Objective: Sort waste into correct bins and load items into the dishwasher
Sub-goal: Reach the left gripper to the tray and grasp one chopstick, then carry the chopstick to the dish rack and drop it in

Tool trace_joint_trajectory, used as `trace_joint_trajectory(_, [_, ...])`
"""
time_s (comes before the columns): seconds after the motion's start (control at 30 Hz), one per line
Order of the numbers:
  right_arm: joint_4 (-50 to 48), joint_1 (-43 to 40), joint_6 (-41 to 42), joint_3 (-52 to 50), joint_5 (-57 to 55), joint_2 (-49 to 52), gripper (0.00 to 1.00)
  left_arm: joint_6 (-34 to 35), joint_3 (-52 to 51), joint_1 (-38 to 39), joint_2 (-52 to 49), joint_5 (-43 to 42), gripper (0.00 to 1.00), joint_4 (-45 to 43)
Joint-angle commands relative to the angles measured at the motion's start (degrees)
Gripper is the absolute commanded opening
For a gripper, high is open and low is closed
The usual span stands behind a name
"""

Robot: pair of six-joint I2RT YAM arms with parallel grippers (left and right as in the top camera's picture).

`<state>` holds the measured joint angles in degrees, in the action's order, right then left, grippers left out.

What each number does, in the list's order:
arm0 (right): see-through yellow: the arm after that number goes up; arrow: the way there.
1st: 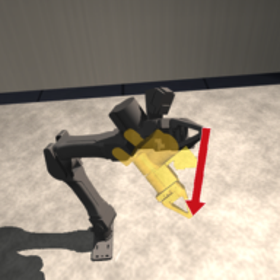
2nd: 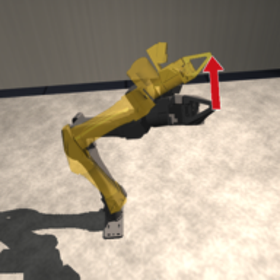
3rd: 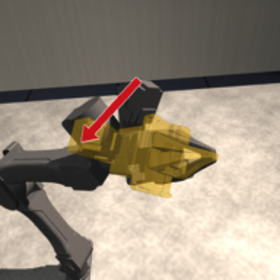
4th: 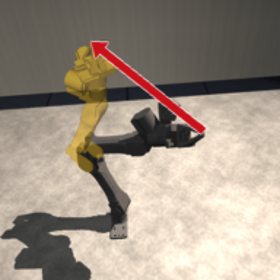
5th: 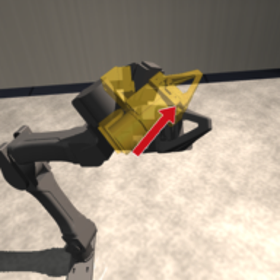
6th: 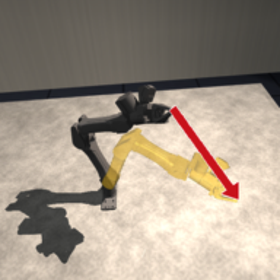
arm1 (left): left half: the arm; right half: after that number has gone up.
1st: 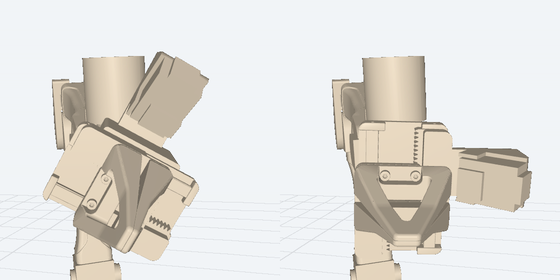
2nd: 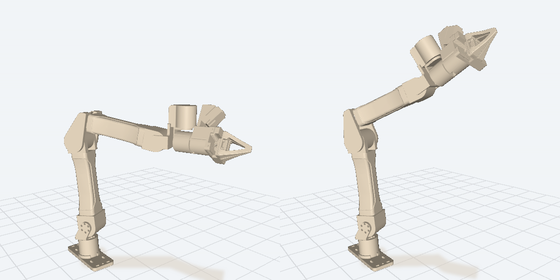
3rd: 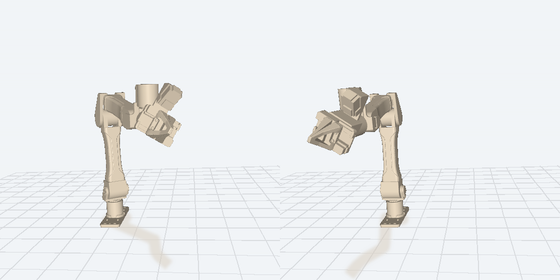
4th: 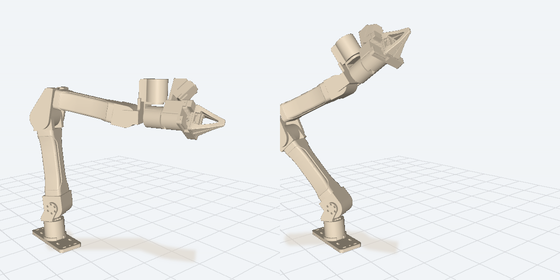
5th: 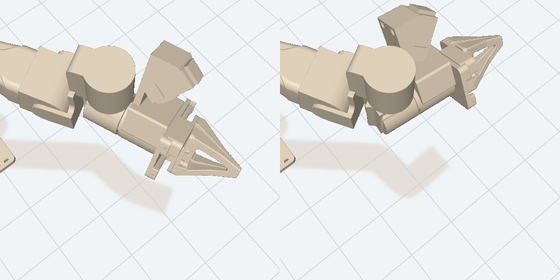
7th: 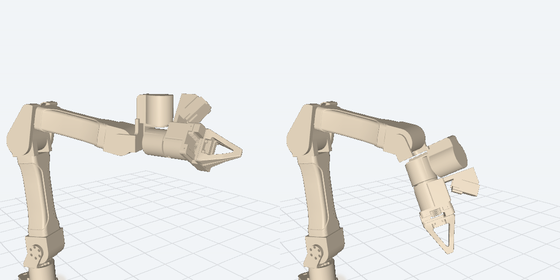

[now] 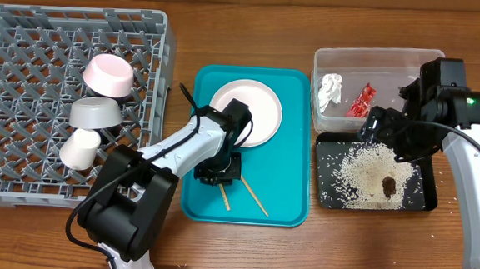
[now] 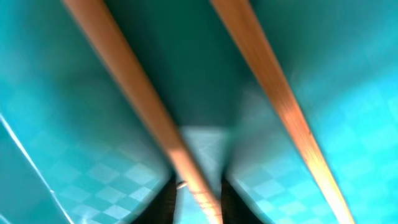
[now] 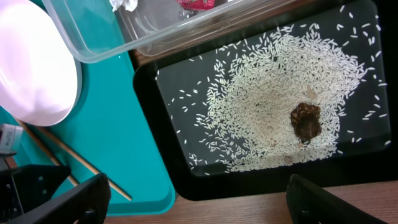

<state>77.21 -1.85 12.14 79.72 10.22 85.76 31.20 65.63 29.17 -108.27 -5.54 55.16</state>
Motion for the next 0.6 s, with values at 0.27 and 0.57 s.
trace_joint_trajectory(0.27, [0.37,-0.04,-0.26,1.44,-0.33,-0.68,0.92,1.16,-0.52,-3.76,0.17,-1.51,0.04,1.07])
trace_joint_trajectory(0.57, [0.22,-0.04,-0.24,1.44,-0.33,-0.68,0.92,-8.55,5.46,-11.76,14.14,-1.03,0.04,6.6])
